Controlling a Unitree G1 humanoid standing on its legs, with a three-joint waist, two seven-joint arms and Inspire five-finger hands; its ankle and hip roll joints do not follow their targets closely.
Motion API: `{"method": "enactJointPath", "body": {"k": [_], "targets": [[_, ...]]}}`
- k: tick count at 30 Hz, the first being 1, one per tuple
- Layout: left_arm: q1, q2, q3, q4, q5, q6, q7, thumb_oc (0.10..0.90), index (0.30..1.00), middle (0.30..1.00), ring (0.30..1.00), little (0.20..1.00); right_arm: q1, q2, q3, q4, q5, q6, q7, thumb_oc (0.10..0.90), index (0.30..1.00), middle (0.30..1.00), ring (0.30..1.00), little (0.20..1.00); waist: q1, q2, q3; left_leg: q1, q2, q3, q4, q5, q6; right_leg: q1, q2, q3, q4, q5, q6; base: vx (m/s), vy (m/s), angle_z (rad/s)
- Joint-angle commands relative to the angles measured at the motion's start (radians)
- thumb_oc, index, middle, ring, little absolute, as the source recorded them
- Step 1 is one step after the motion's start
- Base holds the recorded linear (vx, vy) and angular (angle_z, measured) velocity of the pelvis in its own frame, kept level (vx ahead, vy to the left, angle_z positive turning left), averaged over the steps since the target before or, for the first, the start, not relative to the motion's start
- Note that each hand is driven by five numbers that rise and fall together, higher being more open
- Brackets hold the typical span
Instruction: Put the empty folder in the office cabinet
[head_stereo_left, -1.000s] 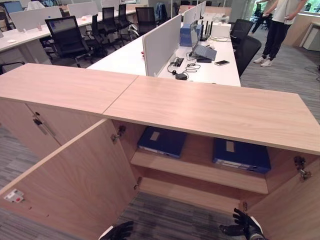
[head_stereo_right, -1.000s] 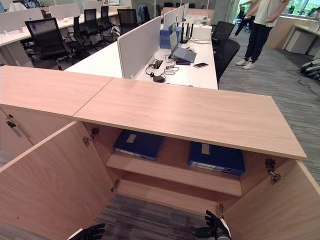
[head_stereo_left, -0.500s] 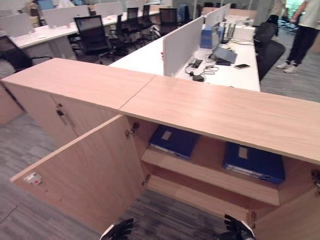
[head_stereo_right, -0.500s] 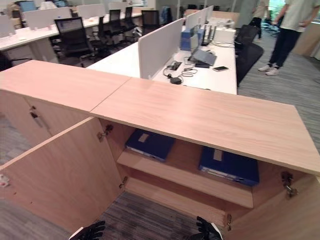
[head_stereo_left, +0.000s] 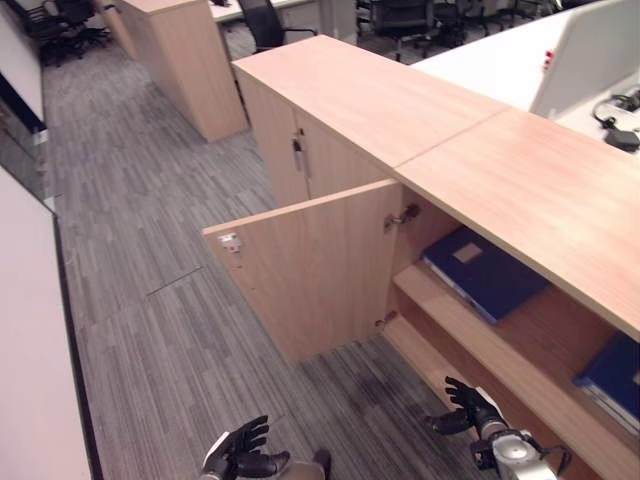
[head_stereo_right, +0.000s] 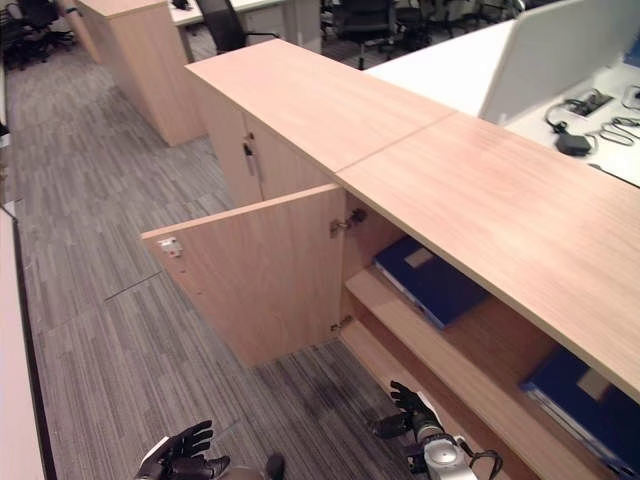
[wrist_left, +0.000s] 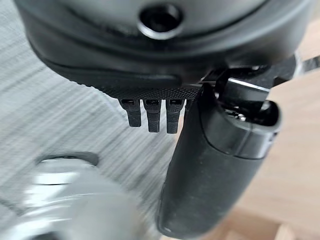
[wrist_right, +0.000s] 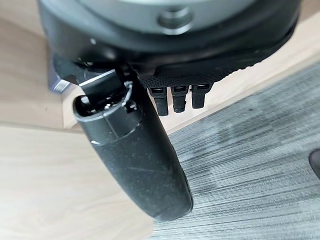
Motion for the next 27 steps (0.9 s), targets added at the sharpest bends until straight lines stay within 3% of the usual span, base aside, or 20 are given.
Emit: {"method": "enactJointPath", "body": {"k": [1, 3, 4, 10, 13, 14, 16, 17, 18, 19, 21, 27], "targets": [[-0.109, 0.040, 0.046, -0.046, -0.053, -0.065, -0.001, 0.800, 0.900, 0.900, 0.900, 0.900, -0.083, 0.022, -0.031, -0.044, 0.038, -0.055, -0.006, 0.800, 0.900, 0.900, 0.900, 0.900, -0.009, -0.055, 0.003, 0.141, 0.058, 0.042, 0.078, -0.194, -0.067, -0.098, 0.050, 0.081, -0.091, 0.011, 0.031, -0.08, 0.111, 1.03], [-0.119, 0.029, 0.037, -0.049, -0.055, -0.063, -0.001, 0.800, 0.900, 0.900, 0.900, 0.900, -0.072, 0.031, -0.052, -0.032, 0.058, -0.052, -0.007, 0.800, 0.900, 0.900, 0.900, 0.900, -0.039, -0.049, -0.008, 0.161, 0.067, 0.095, 0.055, -0.214, -0.058, -0.103, 0.033, 0.047, -0.088, 0.033, 0.042, -0.07, 0.209, 0.80], [-0.113, 0.028, 0.036, -0.073, -0.054, -0.061, -0.008, 0.800, 0.900, 0.900, 0.900, 0.900, -0.062, 0.038, -0.060, -0.030, 0.053, -0.047, -0.004, 0.800, 0.900, 0.900, 0.900, 0.900, -0.051, -0.039, -0.023, 0.186, 0.068, 0.121, -0.014, -0.218, -0.054, -0.107, 0.024, 0.039, -0.083, 0.057, 0.053, -0.06, 0.327, 0.50], [-0.083, 0.044, 0.050, -0.127, -0.027, -0.057, -0.019, 0.800, 0.900, 0.900, 0.900, 0.900, -0.031, 0.067, -0.093, -0.032, 0.051, -0.039, 0.004, 0.800, 0.900, 0.900, 0.900, 0.900, -0.055, -0.028, -0.031, 0.229, 0.027, 0.118, -0.125, -0.199, -0.006, -0.124, -0.008, 0.064, -0.044, 0.100, 0.088, -0.06, 0.250, 0.26], [-0.076, 0.061, 0.076, -0.158, -0.026, -0.060, -0.020, 0.800, 0.900, 0.900, 0.900, 0.900, -0.030, 0.097, -0.112, -0.042, 0.048, -0.037, 0.006, 0.800, 0.900, 0.900, 0.900, 0.900, -0.053, -0.024, -0.004, 0.248, -0.004, 0.122, -0.175, -0.181, 0.025, -0.172, -0.051, 0.087, 0.030, 0.143, 0.143, -0.16, 0.238, 0.06], [-0.086, 0.065, 0.071, -0.155, -0.023, -0.064, -0.015, 0.800, 0.900, 0.900, 0.900, 0.900, -0.033, 0.101, -0.117, -0.039, 0.053, -0.037, 0.004, 0.800, 0.900, 0.900, 0.900, 0.900, -0.065, -0.032, 0.012, 0.228, -0.021, 0.117, -0.171, -0.154, 0.035, -0.196, -0.066, 0.115, 0.056, 0.164, 0.145, -0.26, 0.177, 0.07], [-0.104, 0.072, 0.061, -0.158, -0.032, -0.073, -0.007, 0.800, 0.900, 0.900, 0.900, 0.900, -0.040, 0.100, -0.116, -0.041, 0.064, -0.040, 0.000, 0.800, 0.900, 0.900, 0.900, 0.900, -0.092, -0.029, 0.021, 0.210, -0.031, 0.090, -0.176, -0.138, 0.043, -0.228, -0.011, 0.280, 0.105, 0.114, 0.145, -0.19, 0.141, 0.23], [-0.105, 0.073, 0.061, -0.158, -0.032, -0.073, -0.007, 0.800, 0.900, 0.900, 0.900, 0.900, -0.041, 0.100, -0.117, -0.041, 0.064, -0.040, 0.000, 0.800, 0.900, 0.900, 0.900, 0.900, -0.091, -0.031, 0.020, 0.206, -0.033, 0.091, -0.176, -0.135, 0.044, -0.232, -0.013, 0.282, 0.104, 0.116, 0.144, -0.15, 0.150, 0.64], [-0.119, 0.077, 0.055, -0.169, -0.041, -0.075, 0.000, 0.800, 0.900, 0.900, 0.900, 0.900, -0.032, 0.102, -0.121, -0.042, 0.083, -0.046, 0.001, 0.800, 0.900, 0.900, 0.900, 0.900, -0.103, -0.021, 0.017, 0.182, -0.042, 0.072, -0.173, -0.113, 0.059, -0.214, 0.056, 0.357, 0.147, 0.039, 0.123, -0.12, 0.120, 0.69], [-0.111, 0.080, 0.064, -0.181, -0.044, -0.080, 0.004, 0.800, 0.900, 0.900, 0.900, 0.900, -0.012, 0.106, -0.123, -0.043, 0.083, -0.052, 0.006, 0.800, 0.900, 0.900, 0.900, 0.900, -0.087, -0.026, -0.002, 0.155, -0.050, 0.076, -0.170, -0.100, 0.063, -0.156, 0.083, 0.320, 0.136, -0.023, 0.088, -0.11, 0.116, 0.57], [-0.099, 0.083, 0.064, -0.198, -0.044, -0.082, -0.003, 0.800, 0.900, 0.900, 0.900, 0.900, 0.001, 0.110, -0.125, -0.041, 0.082, -0.051, 0.005, 0.800, 0.900, 0.900, 0.900, 0.900, -0.083, -0.038, -0.014, 0.149, -0.058, 0.067, -0.169, -0.096, 0.061, -0.123, 0.094, 0.316, 0.088, -0.034, 0.080, 0.00, -0.001, 0.19], [-0.060, 0.065, 0.100, -0.234, -0.061, -0.083, -0.008, 0.800, 0.900, 0.900, 0.900, 0.900, 0.026, 0.096, -0.118, -0.023, 0.074, -0.048, 0.017, 0.800, 0.900, 0.900, 0.900, 0.900, -0.078, -0.029, -0.054, 0.150, -0.058, 0.084, -0.183, -0.086, 0.053, -0.074, 0.108, 0.355, -0.038, 0.005, 0.081, 0.05, -0.022, -0.17]]}}
